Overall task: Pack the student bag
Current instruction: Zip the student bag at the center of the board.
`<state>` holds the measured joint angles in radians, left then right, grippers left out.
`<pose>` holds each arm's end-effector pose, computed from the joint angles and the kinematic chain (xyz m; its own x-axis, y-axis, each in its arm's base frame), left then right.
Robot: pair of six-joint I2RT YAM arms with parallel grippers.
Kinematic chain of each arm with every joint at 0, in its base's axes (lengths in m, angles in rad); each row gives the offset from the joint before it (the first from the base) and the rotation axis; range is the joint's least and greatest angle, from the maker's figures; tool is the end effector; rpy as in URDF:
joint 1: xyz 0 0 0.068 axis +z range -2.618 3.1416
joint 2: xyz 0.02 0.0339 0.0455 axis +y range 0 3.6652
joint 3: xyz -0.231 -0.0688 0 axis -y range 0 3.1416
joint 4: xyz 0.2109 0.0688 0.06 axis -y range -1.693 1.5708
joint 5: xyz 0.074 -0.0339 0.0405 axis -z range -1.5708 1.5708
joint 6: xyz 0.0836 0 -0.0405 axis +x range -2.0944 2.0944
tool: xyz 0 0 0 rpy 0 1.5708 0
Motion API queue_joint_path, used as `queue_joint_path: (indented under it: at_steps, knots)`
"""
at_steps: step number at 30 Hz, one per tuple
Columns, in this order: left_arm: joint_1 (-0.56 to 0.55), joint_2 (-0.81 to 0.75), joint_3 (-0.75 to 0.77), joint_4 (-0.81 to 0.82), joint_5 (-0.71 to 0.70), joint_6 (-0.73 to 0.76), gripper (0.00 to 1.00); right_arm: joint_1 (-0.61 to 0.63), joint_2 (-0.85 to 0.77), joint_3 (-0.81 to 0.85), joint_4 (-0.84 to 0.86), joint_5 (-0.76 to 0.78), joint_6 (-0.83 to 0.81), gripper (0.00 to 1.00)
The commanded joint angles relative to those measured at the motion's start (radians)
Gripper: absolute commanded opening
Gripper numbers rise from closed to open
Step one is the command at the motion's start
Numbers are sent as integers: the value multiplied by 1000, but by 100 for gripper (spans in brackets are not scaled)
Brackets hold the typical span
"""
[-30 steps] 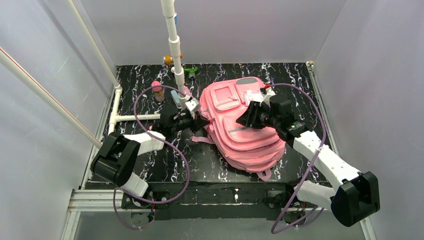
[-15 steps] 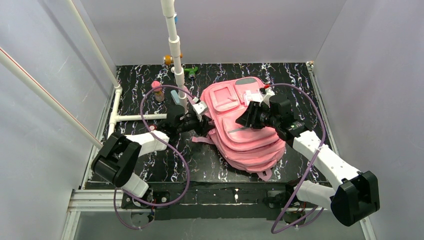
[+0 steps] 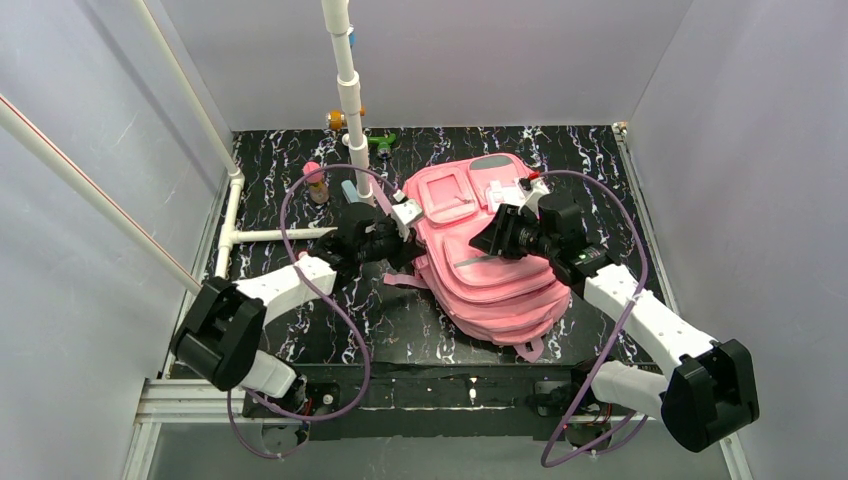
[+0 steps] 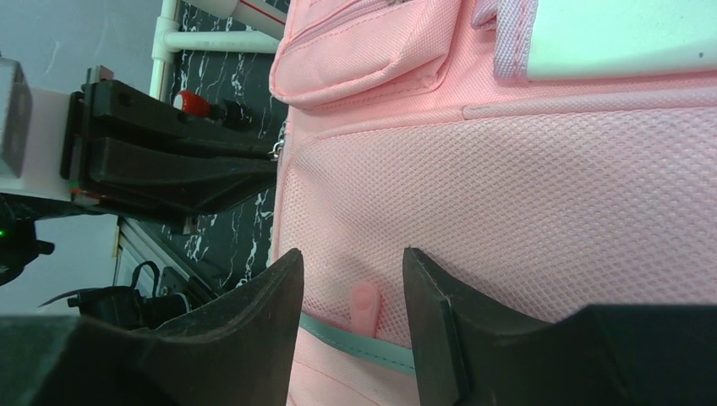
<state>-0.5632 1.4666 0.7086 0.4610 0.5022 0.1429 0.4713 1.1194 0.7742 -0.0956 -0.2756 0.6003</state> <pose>0.2586 -0.2109 0.1987 -0.1229 0.2252 -0.9665 0.8837 0.4681 -0.0033 0.2371 0.1463 0.2406 -0.6844 0.2613 -0.6807 -0.3267 0.7247 0.6067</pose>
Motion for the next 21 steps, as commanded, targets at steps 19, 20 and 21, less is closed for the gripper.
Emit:
queue_joint_path:
  at_steps: [19,20,21]
  knots:
    - [-322,-13,135,-304,29,-389,0,22,139,-306,370,76,262,53]
    - [-346,-5,136,-296,27,-402,0,29,138,-306,376,78,265,53]
    - [-370,0,137,-286,24,-419,0,37,138,-303,374,89,265,53]
